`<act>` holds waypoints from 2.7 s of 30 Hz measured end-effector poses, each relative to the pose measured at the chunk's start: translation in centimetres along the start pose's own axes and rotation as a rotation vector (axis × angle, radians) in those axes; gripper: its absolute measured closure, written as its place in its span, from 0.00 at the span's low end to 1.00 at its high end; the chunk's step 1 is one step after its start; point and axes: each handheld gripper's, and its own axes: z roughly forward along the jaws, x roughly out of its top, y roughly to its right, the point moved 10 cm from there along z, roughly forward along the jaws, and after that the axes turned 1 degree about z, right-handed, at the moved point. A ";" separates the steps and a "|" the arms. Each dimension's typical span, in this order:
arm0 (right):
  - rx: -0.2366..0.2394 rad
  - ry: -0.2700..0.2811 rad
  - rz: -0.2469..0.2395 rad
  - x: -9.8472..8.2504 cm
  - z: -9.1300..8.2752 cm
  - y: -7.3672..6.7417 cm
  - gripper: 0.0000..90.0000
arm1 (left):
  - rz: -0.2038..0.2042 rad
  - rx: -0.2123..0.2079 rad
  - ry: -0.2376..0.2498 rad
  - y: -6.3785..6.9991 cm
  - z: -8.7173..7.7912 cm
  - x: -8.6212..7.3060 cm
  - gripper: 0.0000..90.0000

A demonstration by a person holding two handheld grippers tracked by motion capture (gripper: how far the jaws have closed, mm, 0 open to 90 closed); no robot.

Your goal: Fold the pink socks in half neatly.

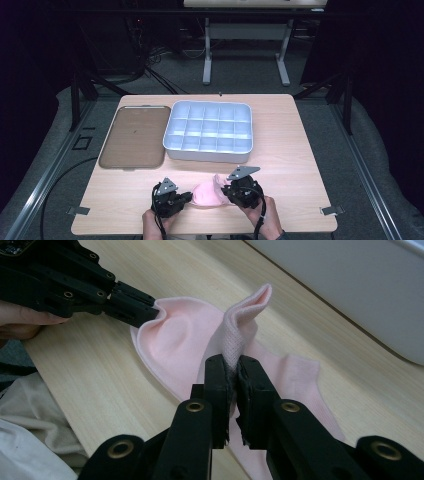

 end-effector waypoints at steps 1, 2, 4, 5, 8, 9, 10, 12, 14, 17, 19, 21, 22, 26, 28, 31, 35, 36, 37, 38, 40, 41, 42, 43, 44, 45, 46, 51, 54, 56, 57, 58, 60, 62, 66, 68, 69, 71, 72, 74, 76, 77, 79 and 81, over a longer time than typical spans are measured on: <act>0.010 -0.006 -0.010 0.3 0.3 -0.4 0.93 | -0.002 -0.001 -0.001 0.0 0.0 0.0 0.95; 0.010 -0.006 -0.010 0.3 0.3 -0.4 0.93 | -0.003 -0.001 -0.001 0.0 0.0 0.0 0.95; 0.019 -0.017 -0.021 0.5 0.7 -0.8 0.92 | -0.004 -0.005 -0.003 0.0 0.0 0.0 0.95; 0.019 -0.017 -0.024 0.6 0.9 -1.0 0.92 | -0.005 -0.005 -0.001 0.0 0.0 0.0 0.95; 0.032 -0.040 -0.043 0.9 1.7 -1.7 0.92 | -0.002 -0.001 -0.001 0.0 0.0 0.0 0.95; 0.032 -0.040 -0.043 0.9 1.7 -1.7 0.92 | -0.002 -0.001 -0.001 0.0 0.0 0.0 0.95; 0.032 -0.041 -0.044 1.0 1.9 -1.8 0.92 | 0.007 0.001 -0.004 0.0 0.0 0.0 0.95; 0.043 -0.053 -0.057 1.2 2.3 -2.3 0.92 | 0.007 0.001 -0.002 0.0 0.0 0.0 0.95; 0.059 -0.075 -0.078 1.4 3.2 -3.0 0.92 | -0.003 0.000 -0.001 0.0 0.0 0.0 0.95; 0.064 -0.081 -0.085 1.6 3.8 -3.4 0.92 | -0.003 0.000 -0.001 0.0 0.0 0.0 0.95; 0.066 -0.087 -0.092 1.6 4.3 -3.8 0.92 | -0.003 -0.001 -0.001 0.0 0.0 0.0 0.95; 0.089 -0.105 -0.100 1.4 5.2 -4.2 0.90 | 0.003 0.001 -0.001 0.0 0.0 0.0 0.95; 0.101 -0.112 -0.098 1.3 5.4 -4.4 0.87 | 0.003 0.001 -0.005 0.0 0.0 0.0 0.95; 0.148 -0.067 -0.097 1.7 5.3 -4.9 0.84 | 0.001 0.000 -0.001 0.0 0.0 0.0 0.95; 0.152 -0.012 -0.088 2.2 4.2 -4.6 0.81 | -0.003 0.000 -0.001 0.0 0.0 0.0 0.95; 0.140 0.012 -0.069 2.3 3.4 -3.9 0.81 | 0.001 0.001 -0.002 0.0 0.0 0.0 0.95; 0.095 -0.006 -0.031 1.4 2.8 -1.9 0.81 | 0.004 0.002 -0.005 0.0 0.0 0.0 0.95; 0.091 -0.011 -0.024 1.1 2.9 -1.6 0.81 | 0.005 0.002 -0.005 0.0 0.0 0.0 0.95; 0.072 -0.051 -0.036 0.3 3.2 -1.2 0.81 | 0.003 0.002 -0.005 0.0 0.0 0.0 0.95; 0.072 -0.051 -0.036 0.3 3.2 -1.2 0.81 | 0.003 0.002 -0.005 0.0 0.0 0.0 0.95; 0.057 -0.078 -0.057 -0.4 3.8 -1.3 0.81 | 0.003 0.002 -0.005 0.0 0.0 0.0 0.95; 0.052 -0.091 -0.063 -0.7 4.0 -1.4 0.80 | 0.003 0.002 -0.005 0.0 0.0 0.0 0.95; 0.043 -0.104 -0.073 -1.0 4.3 -1.5 0.80 | 0.002 0.003 -0.003 0.0 0.0 0.0 0.95; 0.031 -0.112 -0.081 -1.4 4.6 -1.4 0.79 | 0.004 0.002 -0.005 0.0 0.0 0.0 0.94; 0.029 -0.126 -0.089 -1.6 4.8 -1.4 0.78 | 0.005 0.004 -0.003 0.0 0.0 0.0 0.94; 0.025 -0.127 -0.086 -1.9 5.1 -1.3 0.76 | 0.005 0.004 -0.003 0.0 0.0 0.0 0.94; 0.025 -0.127 -0.086 -1.9 5.1 -1.3 0.76 | 0.006 0.004 -0.003 0.0 0.0 0.0 0.94; 0.033 -0.116 -0.093 -2.1 5.0 -1.1 0.65 | 0.004 0.004 -0.002 0.0 0.0 0.0 0.94; 0.032 -0.083 -0.055 -2.1 3.8 -0.3 0.61 | 0.006 0.005 -0.003 -0.1 0.0 0.0 0.94; 0.015 -0.052 0.019 -2.5 2.4 1.6 0.60 | 0.010 0.007 -0.003 0.0 0.0 0.0 0.94; 0.006 -0.040 0.035 -2.6 2.1 2.1 0.60 | 0.010 0.007 -0.003 0.0 0.0 0.0 0.94; -0.009 -0.030 0.056 -2.8 1.7 2.8 0.60 | 0.011 0.008 -0.003 0.0 0.0 0.0 0.94; -0.033 -0.029 0.094 -3.3 1.1 4.1 0.60 | 0.010 0.008 -0.003 0.0 0.0 0.0 0.94; -0.045 -0.021 0.110 -3.4 0.9 4.6 0.60 | 0.005 0.009 -0.002 0.0 0.0 0.0 0.94; -0.077 -0.036 0.158 -4.3 0.6 6.0 0.61 | 0.005 0.009 -0.002 0.0 0.0 0.0 0.95; -0.088 -0.054 0.171 -4.8 0.7 6.5 0.62 | 0.004 0.010 -0.003 0.0 0.0 0.0 0.95; -0.096 -0.063 0.179 -5.1 1.0 6.8 0.62 | 0.004 0.010 -0.002 0.0 0.0 0.0 0.95; -0.094 -0.066 0.188 -5.1 1.2 6.8 0.63 | 0.004 0.011 -0.002 0.0 0.0 0.0 0.95; -0.088 -0.063 0.194 -5.1 1.4 6.8 0.63 | 0.004 0.011 -0.002 0.0 0.0 0.0 0.95; -0.089 -0.068 0.199 -5.2 1.7 6.9 0.64 | 0.004 0.010 -0.002 0.0 0.0 0.0 0.95; -0.098 -0.078 0.192 -5.2 1.9 7.1 0.65 | 0.003 0.010 -0.002 0.0 0.0 0.0 0.95; -0.090 -0.073 0.202 -5.2 2.1 7.0 0.66 | 0.004 0.011 -0.002 0.0 0.0 0.0 0.95; -0.097 -0.082 0.190 -5.4 2.2 7.1 0.69 | 0.002 0.012 -0.003 0.0 0.0 0.0 0.95; -0.092 -0.084 0.192 -5.3 2.2 7.0 0.70 | 0.010 0.016 0.001 0.0 0.0 0.0 0.95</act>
